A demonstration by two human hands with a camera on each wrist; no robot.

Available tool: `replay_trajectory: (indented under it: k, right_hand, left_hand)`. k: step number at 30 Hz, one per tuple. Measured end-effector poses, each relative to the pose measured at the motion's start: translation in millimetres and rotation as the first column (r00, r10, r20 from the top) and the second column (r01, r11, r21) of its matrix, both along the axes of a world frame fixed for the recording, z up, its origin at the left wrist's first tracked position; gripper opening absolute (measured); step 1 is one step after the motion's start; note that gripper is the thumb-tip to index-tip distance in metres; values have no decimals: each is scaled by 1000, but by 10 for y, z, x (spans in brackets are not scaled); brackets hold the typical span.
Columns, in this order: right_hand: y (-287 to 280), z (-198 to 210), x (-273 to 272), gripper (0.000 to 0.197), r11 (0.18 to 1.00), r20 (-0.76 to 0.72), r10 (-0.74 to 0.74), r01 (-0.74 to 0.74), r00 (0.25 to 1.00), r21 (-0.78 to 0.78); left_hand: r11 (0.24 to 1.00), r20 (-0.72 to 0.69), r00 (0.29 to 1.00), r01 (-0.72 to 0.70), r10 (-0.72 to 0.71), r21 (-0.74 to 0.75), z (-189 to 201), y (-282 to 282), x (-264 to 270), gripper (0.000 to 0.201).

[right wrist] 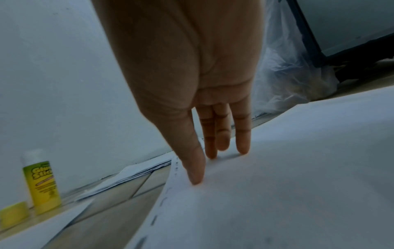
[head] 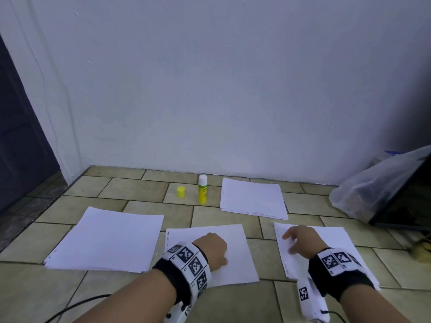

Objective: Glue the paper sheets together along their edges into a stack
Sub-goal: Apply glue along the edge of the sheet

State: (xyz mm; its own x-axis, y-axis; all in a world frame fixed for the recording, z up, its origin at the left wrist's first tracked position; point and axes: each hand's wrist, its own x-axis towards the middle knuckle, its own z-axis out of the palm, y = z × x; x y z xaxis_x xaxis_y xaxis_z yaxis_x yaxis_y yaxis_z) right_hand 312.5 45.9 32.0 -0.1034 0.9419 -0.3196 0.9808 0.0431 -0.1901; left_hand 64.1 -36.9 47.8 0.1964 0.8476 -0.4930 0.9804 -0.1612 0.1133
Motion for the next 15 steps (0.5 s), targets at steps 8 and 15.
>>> replay_trajectory:
  k: [8,15]
  right_hand:
    - [68,48,-38,11,996,122,85,-85,989,-12]
    - [167,333,-481,18,978,-52,148,-138,988,154]
  left_hand:
    - [985,-8,985,173,-173,24,-126,38,-329,68]
    - [964,-61,964,254,-259,-83,-101,84,-434,69]
